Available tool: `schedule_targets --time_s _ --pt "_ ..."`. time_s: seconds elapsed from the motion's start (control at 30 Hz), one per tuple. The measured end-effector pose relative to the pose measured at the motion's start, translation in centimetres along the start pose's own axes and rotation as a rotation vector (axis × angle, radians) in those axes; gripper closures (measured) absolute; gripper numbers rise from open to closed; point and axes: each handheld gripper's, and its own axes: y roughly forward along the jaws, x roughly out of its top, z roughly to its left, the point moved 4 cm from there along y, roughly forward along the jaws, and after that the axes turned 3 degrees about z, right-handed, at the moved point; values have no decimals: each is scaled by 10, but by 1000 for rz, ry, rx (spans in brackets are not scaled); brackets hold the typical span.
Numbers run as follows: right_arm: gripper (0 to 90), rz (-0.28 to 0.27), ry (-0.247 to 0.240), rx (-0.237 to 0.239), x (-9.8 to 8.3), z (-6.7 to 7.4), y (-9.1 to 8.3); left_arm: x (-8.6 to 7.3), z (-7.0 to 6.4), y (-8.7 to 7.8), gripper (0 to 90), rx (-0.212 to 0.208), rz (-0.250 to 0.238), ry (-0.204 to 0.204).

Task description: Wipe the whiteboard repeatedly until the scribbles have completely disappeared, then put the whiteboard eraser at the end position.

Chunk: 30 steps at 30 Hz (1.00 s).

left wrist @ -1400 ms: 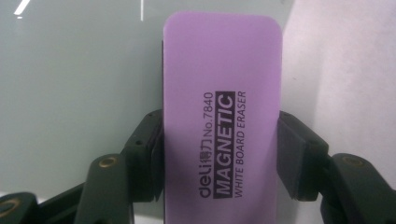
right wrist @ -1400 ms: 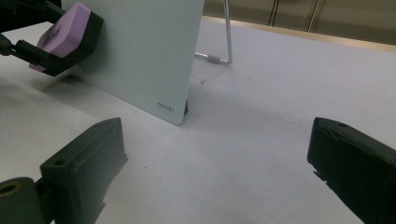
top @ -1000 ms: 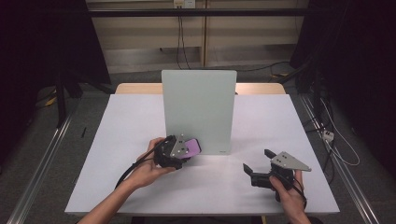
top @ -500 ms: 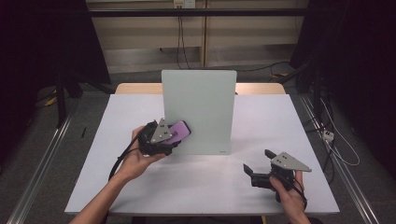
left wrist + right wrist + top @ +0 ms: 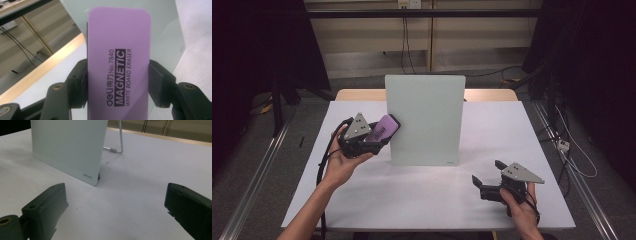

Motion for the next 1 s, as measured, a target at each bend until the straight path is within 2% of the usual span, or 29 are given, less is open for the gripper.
schedule_targets --time_s 0.07,0.13,0.3,0.37,0.47,0.57,0.67,0.87,0.97,1.0 --pt "40 -2 0 1 0 0 -1 2 2 -4 412 1 -9 -9" --pt "40 -2 0 0 -1 -1 -2 4 3 -8 412 -6 -24 -39" --pt "40 -8 2 -1 -1 -2 -4 4 3 -14 411 -38 -19 -70" --pt "40 -8 2 1 -1 -2 -4 4 2 -15 411 -59 -16 -95" --pt "40 -9 0 7 -1 -1 -4 2 -4 -11 411 -120 14 -94" --pt "40 -9 -2 8 -1 -1 -4 3 -11 -8 411 -158 46 -82" --pt "40 -7 9 3 0 -2 -3 4 -17 -5 411 -198 52 -76" --pt "41 -1 5 -6 -1 -1 -3 5 -24 -2 411 -236 77 -73" --pt "41 -4 6 -7 -1 -1 -4 6 -27 -3 411 -247 84 -74" --pt "41 -4 6 -8 -1 -2 -4 6 -28 -3 411 -239 80 -76"
